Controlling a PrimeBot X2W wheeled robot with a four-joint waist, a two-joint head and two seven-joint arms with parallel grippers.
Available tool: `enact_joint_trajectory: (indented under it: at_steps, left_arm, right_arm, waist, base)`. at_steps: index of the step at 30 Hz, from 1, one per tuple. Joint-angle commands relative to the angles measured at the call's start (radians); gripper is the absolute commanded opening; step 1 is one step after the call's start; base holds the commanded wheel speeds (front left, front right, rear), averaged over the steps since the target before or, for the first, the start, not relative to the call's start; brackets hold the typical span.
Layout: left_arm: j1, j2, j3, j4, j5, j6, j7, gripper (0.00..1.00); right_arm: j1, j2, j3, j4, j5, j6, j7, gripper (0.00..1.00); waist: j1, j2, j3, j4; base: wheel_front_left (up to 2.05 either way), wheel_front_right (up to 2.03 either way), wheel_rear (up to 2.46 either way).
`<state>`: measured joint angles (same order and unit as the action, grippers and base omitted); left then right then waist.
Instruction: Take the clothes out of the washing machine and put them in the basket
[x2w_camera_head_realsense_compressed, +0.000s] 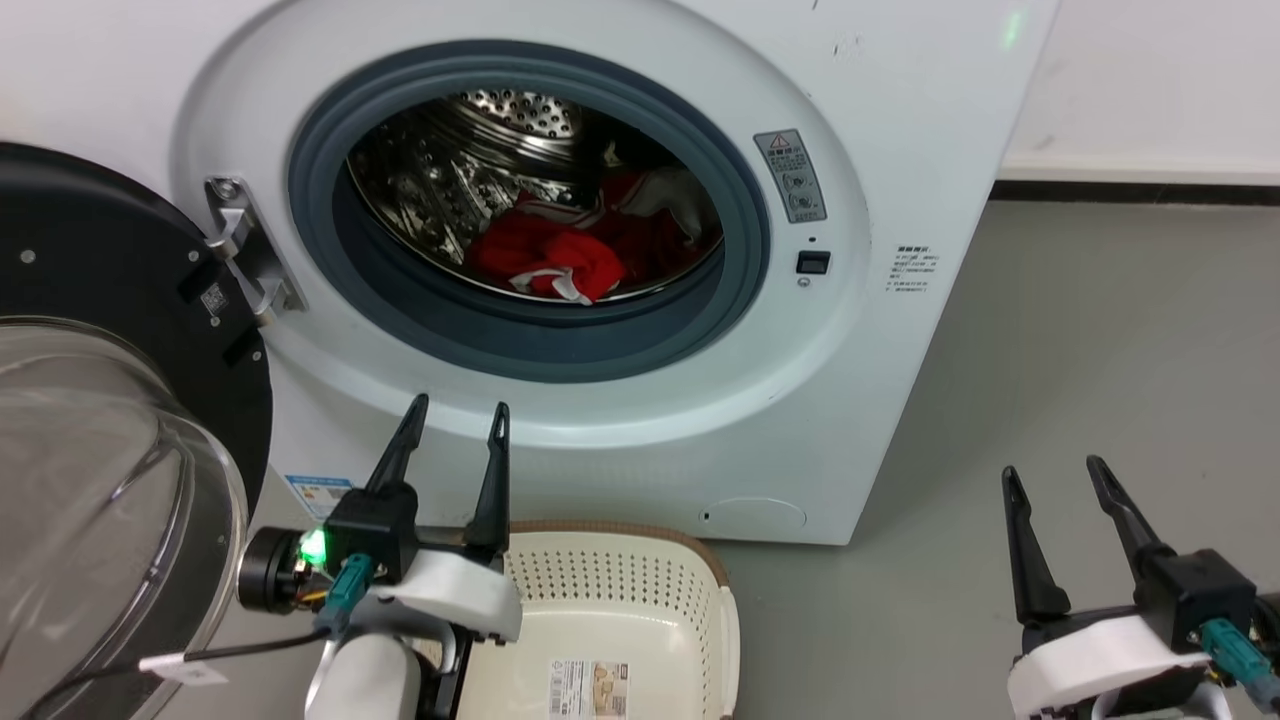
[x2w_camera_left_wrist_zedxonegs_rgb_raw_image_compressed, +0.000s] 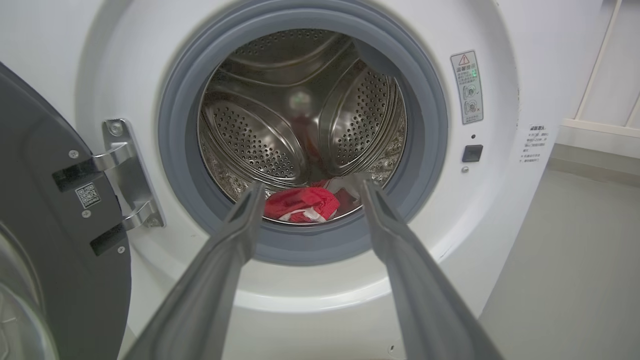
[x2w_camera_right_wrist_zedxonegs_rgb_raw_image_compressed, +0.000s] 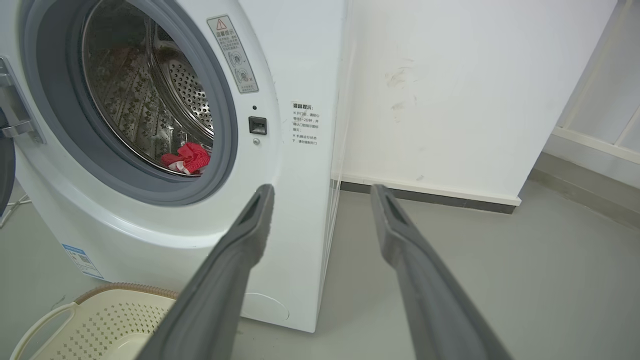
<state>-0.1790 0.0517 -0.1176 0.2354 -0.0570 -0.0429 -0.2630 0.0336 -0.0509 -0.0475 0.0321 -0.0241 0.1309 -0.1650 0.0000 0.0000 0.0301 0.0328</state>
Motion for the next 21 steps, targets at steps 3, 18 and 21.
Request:
enact_joint_trajectory:
  at_steps: [3, 18, 21]
  left_arm:
    - [-0.063, -0.001, 0.004, 0.021, 0.004, 0.016, -0.003, 1.00]
    - [-0.459, 0.051, 0.066, 0.215, 0.008, 0.051, -0.003, 1.00]
    - [-0.540, 0.078, 0.078, 0.272, 0.013, 0.053, -0.003, 1.00]
  right_arm:
    - [-0.035, 0.001, 0.014, -0.028, 0.006, 0.000, 0.002, 1.00]
    - [-0.169, 0.002, 0.082, -0.058, 0.023, 0.000, -0.021, 1.00]
    - [-0.193, 0.002, 0.094, -0.045, 0.036, 0.000, -0.035, 1.00]
  waist:
    - [0.0000, 0.0000, 0.054, -0.016]
    - [0.0000, 0.0000, 0.351, -0.164]
    - [0.0000, 0.0000, 0.409, -0.197]
  base:
    - [0.00, 0.00, 0.00]
    - [0.00, 0.00, 0.00]
    - [0.00, 0.00, 0.00]
